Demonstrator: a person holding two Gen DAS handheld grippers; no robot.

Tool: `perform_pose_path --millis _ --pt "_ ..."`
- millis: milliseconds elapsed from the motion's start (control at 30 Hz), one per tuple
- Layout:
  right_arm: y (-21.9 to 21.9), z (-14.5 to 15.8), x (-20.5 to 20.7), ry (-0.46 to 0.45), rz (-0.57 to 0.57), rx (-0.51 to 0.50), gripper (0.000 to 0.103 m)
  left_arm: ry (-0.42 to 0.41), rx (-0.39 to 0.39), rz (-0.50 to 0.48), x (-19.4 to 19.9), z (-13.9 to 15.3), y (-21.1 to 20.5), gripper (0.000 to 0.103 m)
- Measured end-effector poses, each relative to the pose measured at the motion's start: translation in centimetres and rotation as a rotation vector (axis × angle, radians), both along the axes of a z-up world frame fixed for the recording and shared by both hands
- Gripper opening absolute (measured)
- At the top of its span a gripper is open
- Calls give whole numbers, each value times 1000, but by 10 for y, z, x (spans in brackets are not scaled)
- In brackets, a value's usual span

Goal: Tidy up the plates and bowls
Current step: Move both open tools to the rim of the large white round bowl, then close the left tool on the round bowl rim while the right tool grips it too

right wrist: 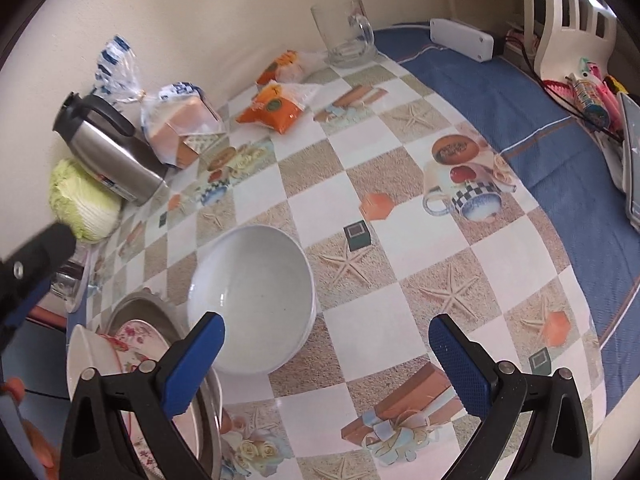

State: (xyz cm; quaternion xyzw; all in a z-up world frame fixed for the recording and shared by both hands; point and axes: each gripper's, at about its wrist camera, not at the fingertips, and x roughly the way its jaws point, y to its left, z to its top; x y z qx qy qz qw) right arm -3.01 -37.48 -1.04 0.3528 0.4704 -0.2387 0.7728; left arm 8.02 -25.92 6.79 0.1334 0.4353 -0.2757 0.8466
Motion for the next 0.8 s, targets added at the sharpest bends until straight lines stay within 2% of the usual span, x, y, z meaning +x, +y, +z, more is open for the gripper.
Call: perform_pose_path --millis 67,100,167,233,333,500,567,700,800 --pt "0 -4 2 5 -2 5 99 22 36 -18 2 -8 -12 76" --pt "0 -7 3 11 -1 9 97 36 51 -23 3 -13 -17 75" --pt "1 -10 4 18 0 13 85 75 81 -24 8 -26 -26 70" --pt "1 -13 6 29 6 13 82 112 100 -20 11 -39 -31 64" --pt "2 -19 8 36 10 25 69 160 134 -17 14 -60 -39 61" --pt "2 -27 12 57 8 35 67 220 161 15 21 -87 -42 50" --pt "2 -30 13 58 10 44 57 238 185 19 22 -98 -44 41" --pt "2 -34 14 60 7 63 54 262 193 16 23 -110 -46 33" --pt "2 -36 14 54 0 73 46 260 196 17 24 -112 -46 27"
